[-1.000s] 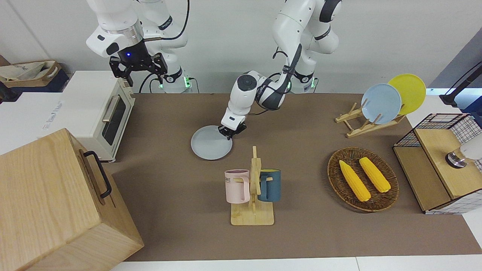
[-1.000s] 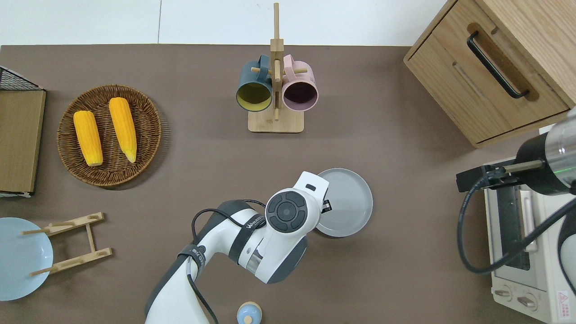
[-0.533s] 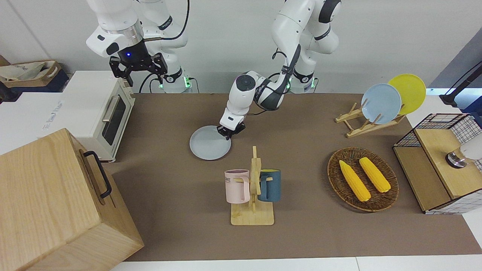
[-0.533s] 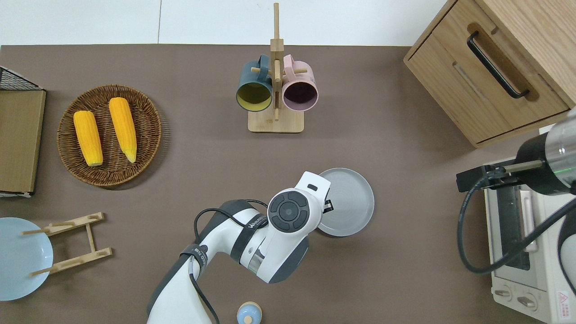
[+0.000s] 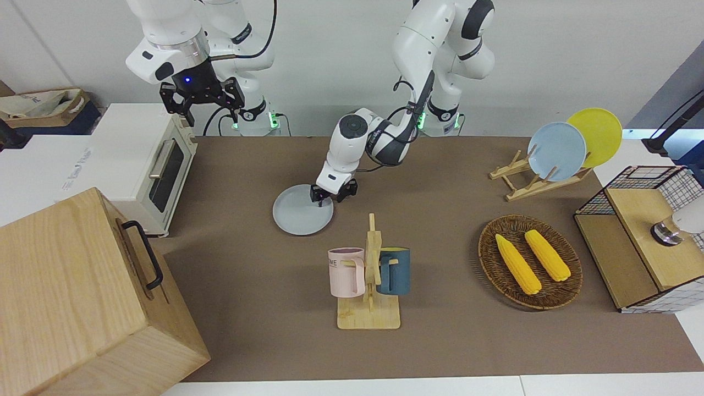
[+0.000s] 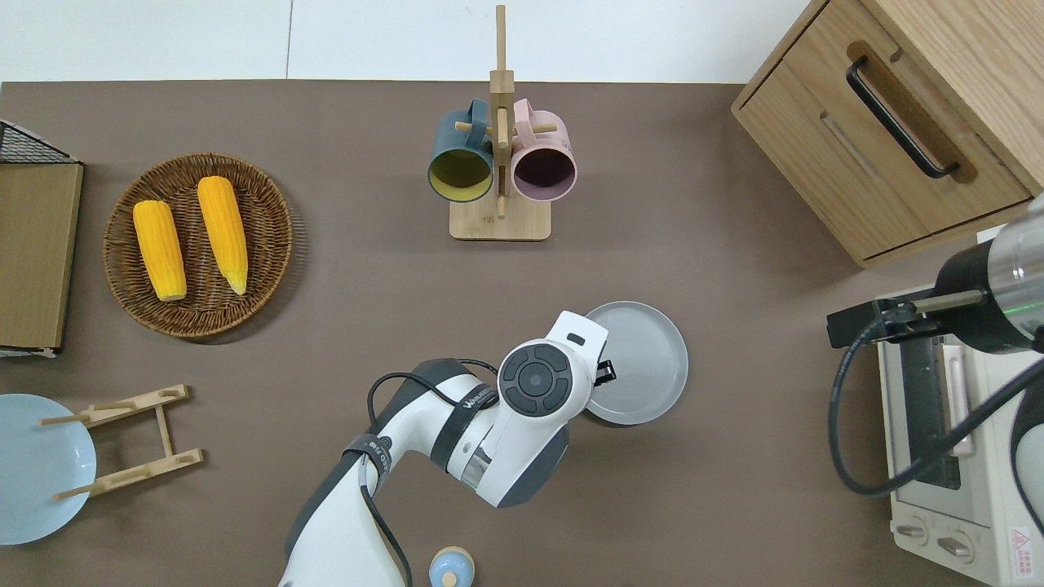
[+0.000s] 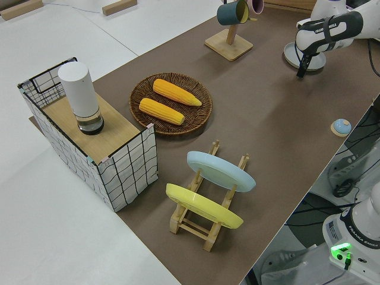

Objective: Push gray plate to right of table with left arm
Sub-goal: 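Push the gray plate with the left gripper away from the corn basket, then lift the left gripper off the plate and pull it back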

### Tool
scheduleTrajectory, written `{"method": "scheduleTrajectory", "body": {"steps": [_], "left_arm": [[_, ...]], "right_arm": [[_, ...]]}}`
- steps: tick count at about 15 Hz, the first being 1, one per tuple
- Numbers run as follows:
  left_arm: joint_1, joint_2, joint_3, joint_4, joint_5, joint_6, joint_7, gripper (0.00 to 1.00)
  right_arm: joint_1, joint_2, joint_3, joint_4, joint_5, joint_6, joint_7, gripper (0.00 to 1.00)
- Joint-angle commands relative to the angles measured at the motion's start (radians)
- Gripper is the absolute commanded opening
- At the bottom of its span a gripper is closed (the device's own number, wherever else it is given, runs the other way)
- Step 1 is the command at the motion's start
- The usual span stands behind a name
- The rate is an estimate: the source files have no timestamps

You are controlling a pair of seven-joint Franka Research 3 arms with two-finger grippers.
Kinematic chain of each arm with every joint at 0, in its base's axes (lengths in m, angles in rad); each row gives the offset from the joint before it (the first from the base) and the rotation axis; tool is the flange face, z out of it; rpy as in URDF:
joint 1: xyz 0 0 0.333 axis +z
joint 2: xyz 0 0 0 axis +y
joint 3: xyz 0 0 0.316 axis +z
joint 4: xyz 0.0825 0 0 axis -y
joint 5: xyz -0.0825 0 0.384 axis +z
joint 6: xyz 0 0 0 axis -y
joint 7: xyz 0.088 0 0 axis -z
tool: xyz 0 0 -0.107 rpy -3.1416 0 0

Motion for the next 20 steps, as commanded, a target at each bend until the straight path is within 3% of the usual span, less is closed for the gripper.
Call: {"method": "scheduleTrajectory", "body": {"steps": [1,8,16,20], "left_arm": [[-0.008,-0.033,0.020,0.012,0.010,-0.059,-0.003,0.99],[0.081,-0.168,0.021,0.012,0.010,-0.245,0.126,0.99],[0.280,-0.324,0.023,0.014,0.012,-0.486,0.425,0.99],[0.380,-0.392,0.027,0.023,0.061,-0.589,0.569,0.99]], "right_arm": [[-0.011,-0.008,0.006,-0.001,0.010,-0.012,-0.001,0.983],[-0.011,-0.008,0.006,-0.001,0.008,-0.012,-0.001,0.983],[-0.011,-0.008,0.006,0.001,0.008,-0.012,-0.001,0.983],[-0.011,-0.008,0.004,0.001,0.008,-0.012,-0.001,0.983]]}}
